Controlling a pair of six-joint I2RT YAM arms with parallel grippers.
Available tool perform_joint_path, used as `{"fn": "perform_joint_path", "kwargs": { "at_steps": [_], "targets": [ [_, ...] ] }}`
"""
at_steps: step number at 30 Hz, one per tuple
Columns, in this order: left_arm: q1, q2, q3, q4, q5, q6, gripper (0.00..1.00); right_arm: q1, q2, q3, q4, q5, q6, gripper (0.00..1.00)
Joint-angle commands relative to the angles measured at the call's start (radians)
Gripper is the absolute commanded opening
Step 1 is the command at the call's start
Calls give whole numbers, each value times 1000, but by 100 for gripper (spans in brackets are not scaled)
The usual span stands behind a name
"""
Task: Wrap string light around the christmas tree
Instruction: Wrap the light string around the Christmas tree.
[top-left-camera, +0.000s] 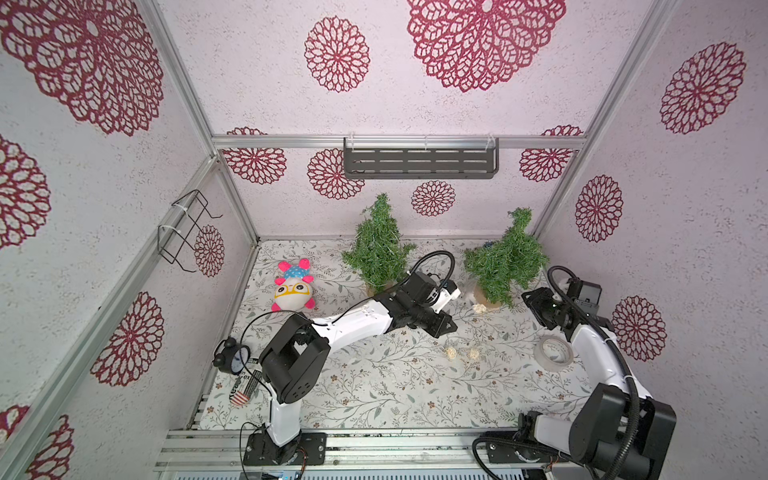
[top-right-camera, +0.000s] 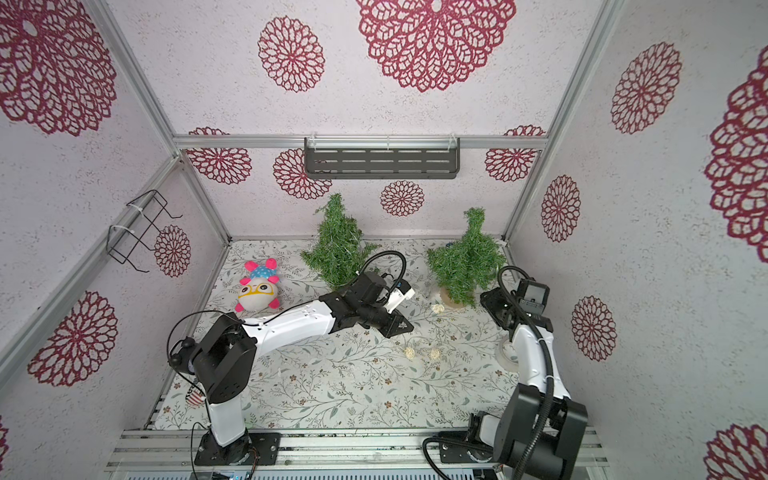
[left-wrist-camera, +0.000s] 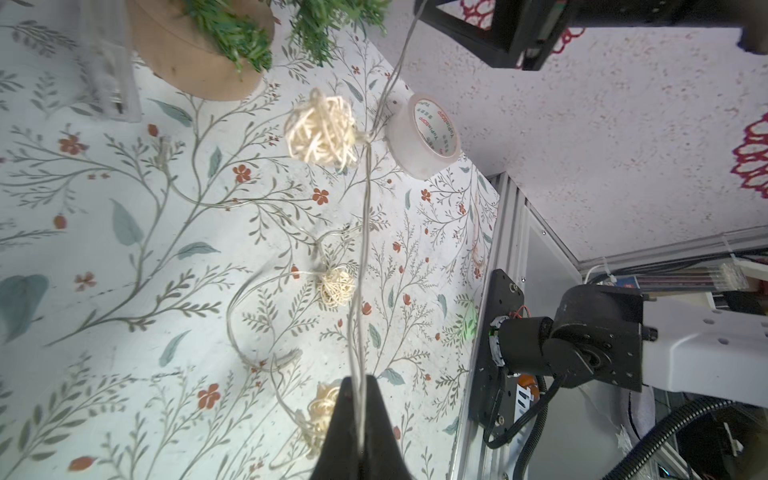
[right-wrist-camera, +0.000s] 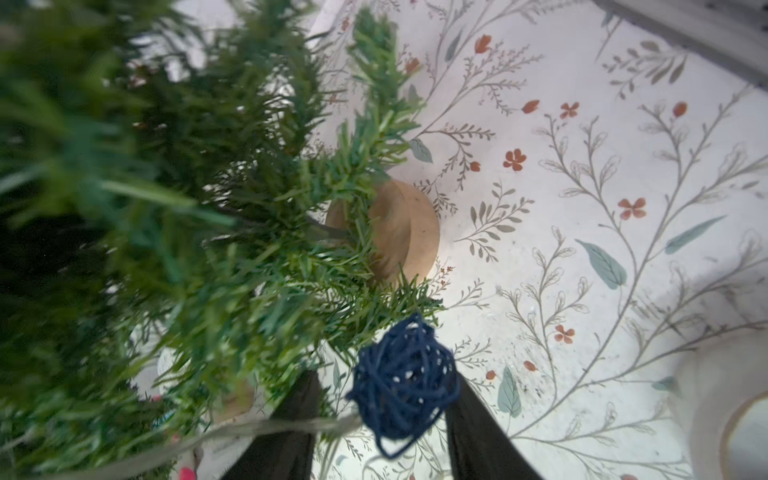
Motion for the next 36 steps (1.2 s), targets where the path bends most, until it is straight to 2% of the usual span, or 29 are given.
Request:
{"fn": "perform_joint_path", "kwargs": {
  "at_steps": [1, 11, 13, 18, 23, 27, 31, 36],
  "targets": [
    [9, -38, 19, -45, -31, 7, 0, 5, -75, 70, -58, -22, -41, 58],
    [32, 42, 184, -165, -104, 19, 0, 36, -161, 226, -136, -2, -96, 69],
    [32, 55, 201, -165, -99, 13, 0, 82, -154, 277, -124, 53, -130, 71],
    [32, 62, 224, -137, -89, -9, 0, 262, -84, 352, -3, 296, -268, 77],
    [33, 66, 242, -138, -90, -10, 0, 371, 35, 407, 139, 506, -456, 76],
    [31, 66, 244, -134, -83, -12, 0, 389, 133, 474, 156, 625, -511, 74],
    [32, 66, 237, -120, -77, -15, 0, 391, 166, 432, 297, 660, -538, 71],
    [32, 65, 231, -122, -72, -15, 0, 391, 236, 423, 392, 602, -575, 65]
  ]
}}
